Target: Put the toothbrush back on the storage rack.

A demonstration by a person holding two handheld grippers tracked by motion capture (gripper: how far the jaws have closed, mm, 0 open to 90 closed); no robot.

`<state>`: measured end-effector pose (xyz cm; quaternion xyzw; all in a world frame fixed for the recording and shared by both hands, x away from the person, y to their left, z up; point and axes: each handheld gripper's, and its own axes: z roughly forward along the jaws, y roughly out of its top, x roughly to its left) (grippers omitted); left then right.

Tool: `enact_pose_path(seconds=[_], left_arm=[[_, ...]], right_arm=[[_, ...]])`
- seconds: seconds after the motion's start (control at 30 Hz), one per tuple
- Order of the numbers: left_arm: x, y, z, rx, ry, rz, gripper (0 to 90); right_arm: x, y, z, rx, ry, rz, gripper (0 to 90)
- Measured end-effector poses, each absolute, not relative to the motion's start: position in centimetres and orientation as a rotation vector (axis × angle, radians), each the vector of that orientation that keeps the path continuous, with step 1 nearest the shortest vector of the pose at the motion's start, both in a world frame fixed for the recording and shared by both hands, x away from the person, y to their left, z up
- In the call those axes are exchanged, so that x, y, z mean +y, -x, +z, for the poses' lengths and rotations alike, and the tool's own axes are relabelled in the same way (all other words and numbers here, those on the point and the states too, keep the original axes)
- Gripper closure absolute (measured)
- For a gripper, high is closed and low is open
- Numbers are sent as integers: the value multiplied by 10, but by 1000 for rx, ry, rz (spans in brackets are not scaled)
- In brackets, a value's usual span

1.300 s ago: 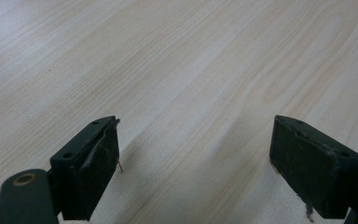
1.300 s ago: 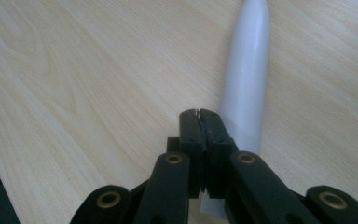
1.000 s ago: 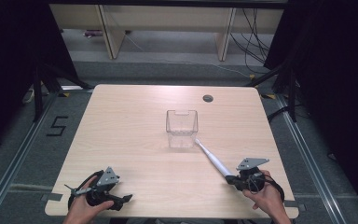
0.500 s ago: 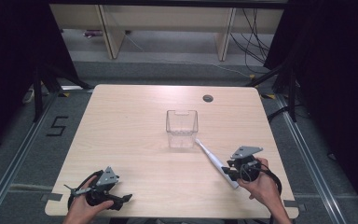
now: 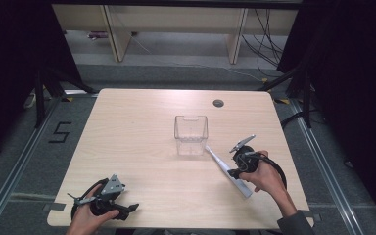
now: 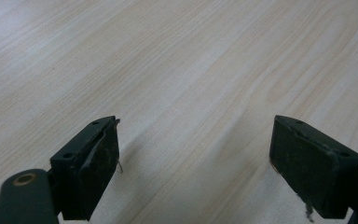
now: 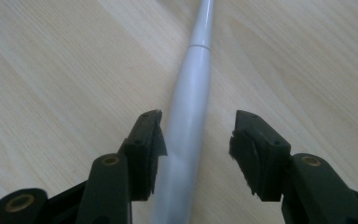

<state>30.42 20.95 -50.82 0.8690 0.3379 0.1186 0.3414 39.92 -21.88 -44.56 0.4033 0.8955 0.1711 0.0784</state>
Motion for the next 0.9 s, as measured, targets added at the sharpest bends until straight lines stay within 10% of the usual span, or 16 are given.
enact_pose_path(seconds=[0.9], left_arm=[[210,-304,-508,876,-2260,309,154]], right_arm=[[-190,-440,-462,2840,-1146,262,555]])
